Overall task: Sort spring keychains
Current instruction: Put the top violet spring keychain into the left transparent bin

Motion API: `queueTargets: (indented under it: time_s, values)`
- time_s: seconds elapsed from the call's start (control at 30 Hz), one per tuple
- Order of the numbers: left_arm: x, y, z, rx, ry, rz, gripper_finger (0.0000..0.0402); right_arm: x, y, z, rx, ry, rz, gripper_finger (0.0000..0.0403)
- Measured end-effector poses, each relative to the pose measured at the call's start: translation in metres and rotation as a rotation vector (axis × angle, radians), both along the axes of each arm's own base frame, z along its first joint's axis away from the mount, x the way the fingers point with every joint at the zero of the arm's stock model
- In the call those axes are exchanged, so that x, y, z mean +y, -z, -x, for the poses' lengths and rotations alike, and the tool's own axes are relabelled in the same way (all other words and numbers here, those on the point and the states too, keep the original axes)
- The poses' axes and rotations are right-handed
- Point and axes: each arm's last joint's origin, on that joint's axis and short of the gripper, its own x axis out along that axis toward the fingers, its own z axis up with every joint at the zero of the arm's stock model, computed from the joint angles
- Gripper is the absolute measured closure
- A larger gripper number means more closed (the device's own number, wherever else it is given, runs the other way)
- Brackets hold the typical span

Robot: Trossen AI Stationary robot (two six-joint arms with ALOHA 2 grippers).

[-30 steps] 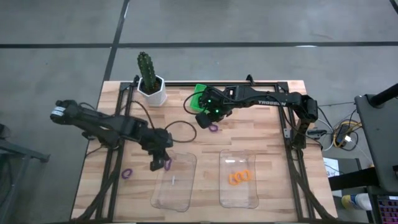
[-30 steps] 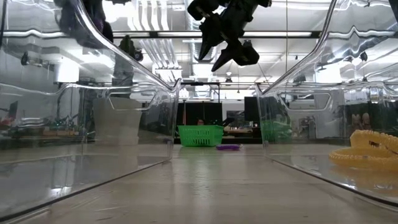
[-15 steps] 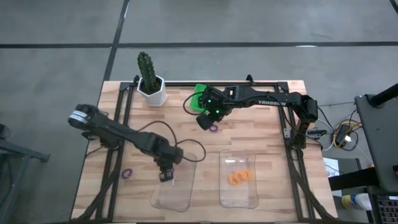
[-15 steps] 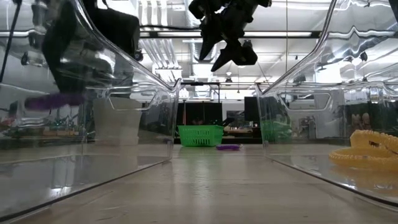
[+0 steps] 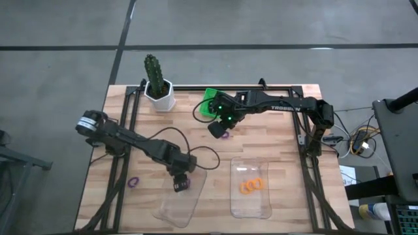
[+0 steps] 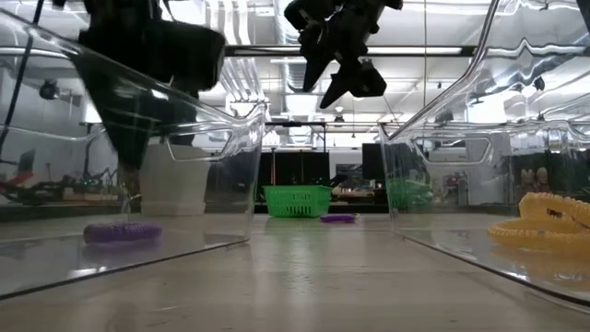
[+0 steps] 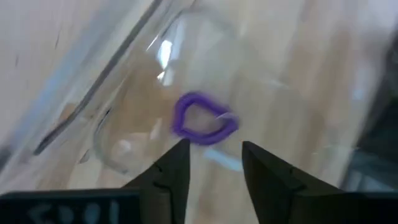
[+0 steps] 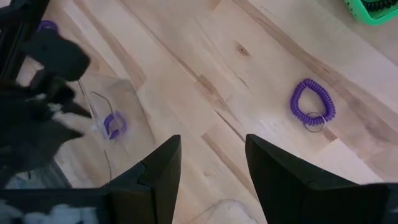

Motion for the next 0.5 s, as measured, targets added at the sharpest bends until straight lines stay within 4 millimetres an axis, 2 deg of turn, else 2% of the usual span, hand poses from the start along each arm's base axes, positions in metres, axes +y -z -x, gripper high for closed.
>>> queueTargets:
  time_s: [0.1,0.3,0.5]
  values:
    - [0.001,-0.018,0.001,-0.049,-0.001,0.022,0.0251,0.000,0.000,0.001,0.010,0.000,0.001,0.0229]
    - [0.009,-0.064,0.009,-0.211,-0.011,0.055,0.0249,-0.001,0.006,0.003,0.046,0.020,0.027,0.0229]
    - [0.029,-0.105,0.026,-0.373,-0.101,0.004,0.0248,-0.001,0.021,0.004,0.070,-0.001,0.054,0.0229]
